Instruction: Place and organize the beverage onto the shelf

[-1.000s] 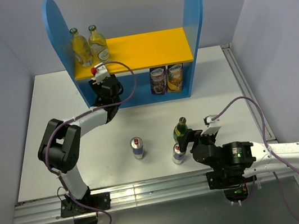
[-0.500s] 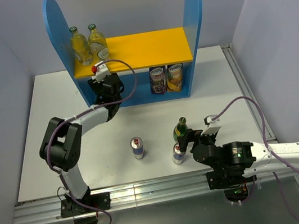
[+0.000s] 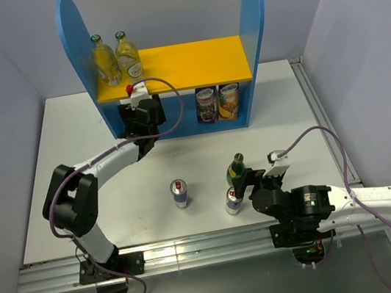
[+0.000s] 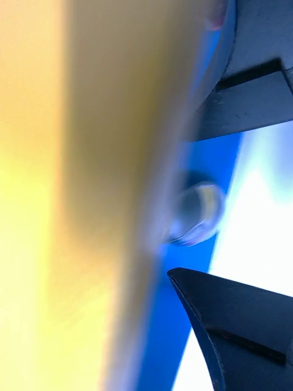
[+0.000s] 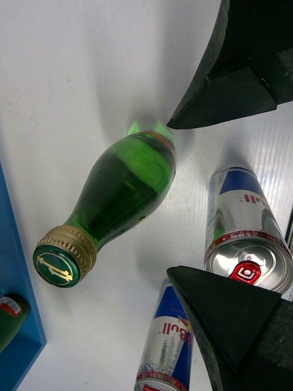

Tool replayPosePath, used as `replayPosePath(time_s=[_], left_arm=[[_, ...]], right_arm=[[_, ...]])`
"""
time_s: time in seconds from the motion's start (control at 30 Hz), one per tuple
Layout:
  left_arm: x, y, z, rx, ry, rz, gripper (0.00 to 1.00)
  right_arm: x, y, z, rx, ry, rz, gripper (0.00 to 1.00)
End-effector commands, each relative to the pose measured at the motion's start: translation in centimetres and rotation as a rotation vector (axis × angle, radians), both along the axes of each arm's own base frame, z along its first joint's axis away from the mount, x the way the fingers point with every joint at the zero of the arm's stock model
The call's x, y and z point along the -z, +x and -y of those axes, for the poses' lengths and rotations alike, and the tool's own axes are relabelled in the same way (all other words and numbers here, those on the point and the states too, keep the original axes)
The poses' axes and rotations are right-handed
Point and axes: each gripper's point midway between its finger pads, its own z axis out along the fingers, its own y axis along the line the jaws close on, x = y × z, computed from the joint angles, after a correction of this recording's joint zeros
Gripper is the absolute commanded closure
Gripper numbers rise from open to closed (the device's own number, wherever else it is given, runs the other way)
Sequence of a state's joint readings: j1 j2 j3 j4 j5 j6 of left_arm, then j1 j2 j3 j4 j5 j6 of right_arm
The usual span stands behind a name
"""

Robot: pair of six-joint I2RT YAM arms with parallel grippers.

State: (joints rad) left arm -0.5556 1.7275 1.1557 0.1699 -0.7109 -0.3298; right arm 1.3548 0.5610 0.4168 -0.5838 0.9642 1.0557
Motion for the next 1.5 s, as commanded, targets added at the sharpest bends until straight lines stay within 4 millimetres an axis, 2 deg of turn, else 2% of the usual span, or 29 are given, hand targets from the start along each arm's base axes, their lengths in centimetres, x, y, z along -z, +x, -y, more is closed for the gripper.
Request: replayPosePath(time_s=[0.0,0.03,0.1,0.23,0.33,0.37,0.43,0.5,0.53,0.57,0.63,0.67,0.73,0.77,0.9,0.93,0.97,1.03,1.07,1.1,1.27,1.47], left_arm=[[-7.7,-1.6,2.0,0.068,-0.113,0.133,0.09],[-9.2,-2.2,1.9,0.071,-0.128,0.156,0.09],[-10.3,-3.4,2.7,0.099,-0.129,0.164,0.09],[-13.9,-6.6,3.0,0.145,-0.124,0.186,0.09],[-15.9,-9.1,4.6,0.221,-0.141,0.184,0.09],[-15.2,-10.5,5.6,0.27,-0.129,0.141,0.09],[-15.2,-12.4,7.6,0.393,-0.161,0.109,0.09],[-13.8,-14.7,9.8,0.495,-0.167,0.07,0.09],[-13.6,-15.6,10.4,0.53,-0.175,0.071,0.09],[-12.4,-17.0,12.0,0.597,-0.185,0.06,0.08],[-11.5,-18.2,13.4,0.663,-0.208,0.049,0.07],[-10.3,-19.1,14.3,0.717,-0.217,0.022,0.07],[-9.5,-19.8,15.8,0.77,-0.257,0.009,0.07],[-9.0,-20.5,16.6,0.806,-0.269,-0.001,0.07],[-8.0,-23.5,20.8,0.964,-0.293,-0.019,0.07],[-7.4,-23.9,21.8,0.986,-0.28,-0.033,0.07],[-7.9,-25.1,23.1,1.03,-0.286,-0.03,0.07],[-7.6,-26.3,24.8,1.083,-0.271,-0.035,0.07],[-7.7,-27.5,25.6,1.113,-0.268,-0.037,0.07],[-8.4,-28.0,26.2,1.124,-0.27,-0.024,0.07],[-8.7,-29.6,27.5,1.146,-0.258,-0.018,0.07],[-7.5,-28.9,27.5,1.097,-0.229,0.003,0.07]], right_arm=[[-1.2,0.6,0.1,0.051,0.034,0.034,0.0],[-1.2,0.7,0.2,0.054,0.031,0.034,0.0],[-1.2,0.7,0.2,0.056,0.033,0.034,0.0],[-1.2,0.7,0.2,0.059,0.037,0.035,0.0],[-1.2,0.7,0.4,0.07,0.034,0.035,0.0],[-1.4,0.8,0.5,0.079,0.046,0.035,0.0],[-1.6,0.8,1.3,0.106,0.036,0.04,0.0],[-3.9,1.0,1.6,0.14,0.095,0.05,0.0],[-4.4,1.1,3.1,0.172,0.045,0.064,0.0],[-6.9,1.2,3.4,0.205,0.114,0.074,0.0],[-8.7,1.4,5.4,0.246,0.068,0.109,0.01],[-10.7,1.5,5.8,0.266,0.108,0.123,0.0],[-11.4,1.3,7.9,0.301,0.058,0.137,0.0],[-12.7,1.5,8.5,0.345,0.126,0.154,0.0],[-13.3,1.3,11.4,0.399,0.144,0.188,0.0],[-13.3,1.3,11.6,0.401,0.155,0.19,0.0],[-13.2,1.2,11.8,0.398,0.16,0.191,0.0],[-13.4,1.1,12.1,0.398,0.219,0.192,0.0],[-13.3,1.1,12.1,0.376,0.176,0.199,0.0],[-13.5,1.1,12.0,0.365,0.188,0.199,0.0],[-13.5,1.1,11.7,0.355,0.204,0.199,0.0],[-13.3,1.1,11.6,0.358,0.198,0.194,0.0]])
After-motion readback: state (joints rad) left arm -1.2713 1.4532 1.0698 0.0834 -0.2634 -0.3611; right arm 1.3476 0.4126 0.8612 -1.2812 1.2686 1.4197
